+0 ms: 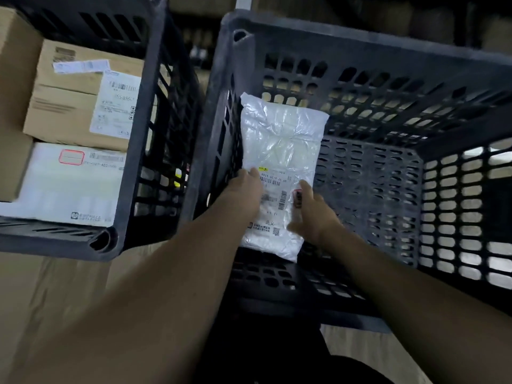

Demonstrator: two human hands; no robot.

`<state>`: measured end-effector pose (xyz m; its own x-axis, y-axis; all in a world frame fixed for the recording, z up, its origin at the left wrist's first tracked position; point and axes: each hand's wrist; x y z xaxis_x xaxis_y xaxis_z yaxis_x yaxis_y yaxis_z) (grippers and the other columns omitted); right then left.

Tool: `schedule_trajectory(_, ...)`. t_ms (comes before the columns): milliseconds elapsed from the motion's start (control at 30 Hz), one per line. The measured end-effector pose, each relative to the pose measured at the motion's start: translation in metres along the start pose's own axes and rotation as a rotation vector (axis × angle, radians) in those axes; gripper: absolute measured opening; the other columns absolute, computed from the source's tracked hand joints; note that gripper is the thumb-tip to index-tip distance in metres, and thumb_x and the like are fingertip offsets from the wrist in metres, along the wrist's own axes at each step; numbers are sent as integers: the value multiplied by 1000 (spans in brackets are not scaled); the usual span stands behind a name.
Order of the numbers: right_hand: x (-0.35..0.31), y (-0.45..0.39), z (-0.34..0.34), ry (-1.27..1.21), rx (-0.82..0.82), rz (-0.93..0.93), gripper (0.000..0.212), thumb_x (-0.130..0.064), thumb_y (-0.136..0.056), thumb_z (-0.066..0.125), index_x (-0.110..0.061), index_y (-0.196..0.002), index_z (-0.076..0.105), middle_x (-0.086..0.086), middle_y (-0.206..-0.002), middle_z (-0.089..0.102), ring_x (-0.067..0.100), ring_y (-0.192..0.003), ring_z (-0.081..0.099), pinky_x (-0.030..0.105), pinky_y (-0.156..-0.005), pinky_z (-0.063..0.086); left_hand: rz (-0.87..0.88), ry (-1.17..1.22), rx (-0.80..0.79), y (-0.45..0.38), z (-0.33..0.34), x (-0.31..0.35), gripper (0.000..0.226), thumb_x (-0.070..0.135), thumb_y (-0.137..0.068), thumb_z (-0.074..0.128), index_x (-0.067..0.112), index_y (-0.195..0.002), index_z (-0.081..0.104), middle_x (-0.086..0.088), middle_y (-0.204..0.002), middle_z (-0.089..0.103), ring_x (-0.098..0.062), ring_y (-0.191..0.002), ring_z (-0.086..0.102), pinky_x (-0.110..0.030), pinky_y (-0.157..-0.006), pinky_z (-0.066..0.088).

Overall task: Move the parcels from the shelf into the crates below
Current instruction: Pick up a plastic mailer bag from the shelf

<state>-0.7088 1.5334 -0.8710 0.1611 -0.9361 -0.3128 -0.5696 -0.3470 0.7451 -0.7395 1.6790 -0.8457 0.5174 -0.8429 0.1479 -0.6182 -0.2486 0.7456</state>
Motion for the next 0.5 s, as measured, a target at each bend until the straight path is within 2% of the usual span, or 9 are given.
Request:
schedule_trajectory(100, 10, -17, 0, 199, -24, -1, 96, -37, -81, 72, -22, -149, 6, 15, -141, 40, 34, -122, 49, 43, -90, 46, -18, -104, -21, -14, 8, 4, 60, 1, -89, 54, 2, -141, 25, -21, -139, 32, -34, -122, 45, -38, -95, 42)
schedule_trajectory(167, 14, -24, -4, 434, 61, -42, 85, -55, -79, 66, -22, -144, 22, 9, -138, 40, 29, -125, 42, 41, -92, 43, -2, -213, 31, -25, 12, 6, 50, 3, -91, 51, 3, -138, 34, -18, -137, 33, -31, -122, 45, -37, -94, 44)
schedule_trajectory(200, 16, -28, -6, 521, 139, -75, 85, -60, -78, 64, -21, -142, 24, 9, -137, 37, 28, -126, 38, 40, -95, 41, -7, -265, 79, -30, 13, 7, 46, 4, -92, 49, 4, -137, 38, -16, -136, 33, -30, -123, 42, -36, -94, 44)
schedule_trajectory(267, 19, -37, -8, 591, 273, -134, 97, -66, -74, 63, -20, -145, 17, 12, -141, 27, 29, -129, 30, 42, -103, 34, 12, -343, 196, -39, 13, 9, 48, 4, -91, 50, 7, -138, 37, -14, -137, 31, -28, -127, 35, -35, -94, 43)
schedule_trajectory(300, 20, -43, -10, 585, 287, -156, 105, -68, -72, 63, -20, -147, 8, 15, -147, 17, 31, -135, 23, 43, -108, 29, 48, -387, 250, -44, 13, 9, 56, 4, -89, 54, 8, -140, 32, -15, -140, 28, -29, -130, 31, -35, -97, 41)
schedule_trajectory(333, 21, -49, -11, 582, 259, -171, 114, -69, -72, 63, -19, -149, -3, 18, -153, 3, 34, -141, 11, 45, -114, 20, 90, -450, 289, -49, 13, 10, 68, 7, -86, 58, 8, -144, 23, -17, -146, 21, -31, -135, 24, -38, -103, 35)
schedule_trajectory(400, 24, -62, -14, 608, 179, -179, 125, -70, -71, 63, -18, -148, -21, 18, -155, -21, 34, -145, -14, 46, -117, 1, 136, -621, 281, -58, 14, 8, 93, 19, -84, 62, 7, -149, -4, -19, -155, -4, -33, -143, 1, -45, -117, 14)
schedule_trajectory(433, 25, -68, -14, 616, 154, -184, 127, -70, -71, 63, -17, -146, -25, 18, -154, -26, 33, -143, -20, 46, -116, -4, 135, -692, 263, -63, 16, 6, 97, 25, -86, 59, 7, -148, -13, -19, -155, -14, -33, -144, -8, -46, -118, 4)
schedule_trajectory(500, 27, -79, -14, 605, 105, -206, 130, -69, -69, 65, -17, -147, -25, 18, -152, -29, 32, -142, -24, 46, -115, -6, 106, -766, 209, -72, 20, 1, 94, 30, -89, 53, 5, -147, -18, -19, -153, -24, -33, -143, -17, -48, -117, -3)
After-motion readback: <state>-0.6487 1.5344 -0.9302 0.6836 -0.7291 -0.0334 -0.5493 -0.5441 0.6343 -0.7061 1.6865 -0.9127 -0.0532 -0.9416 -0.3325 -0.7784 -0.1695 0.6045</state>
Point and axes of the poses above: each hand's wrist, its own y-axis away from the middle knuckle, its own z-axis out of the palm, x = y × z
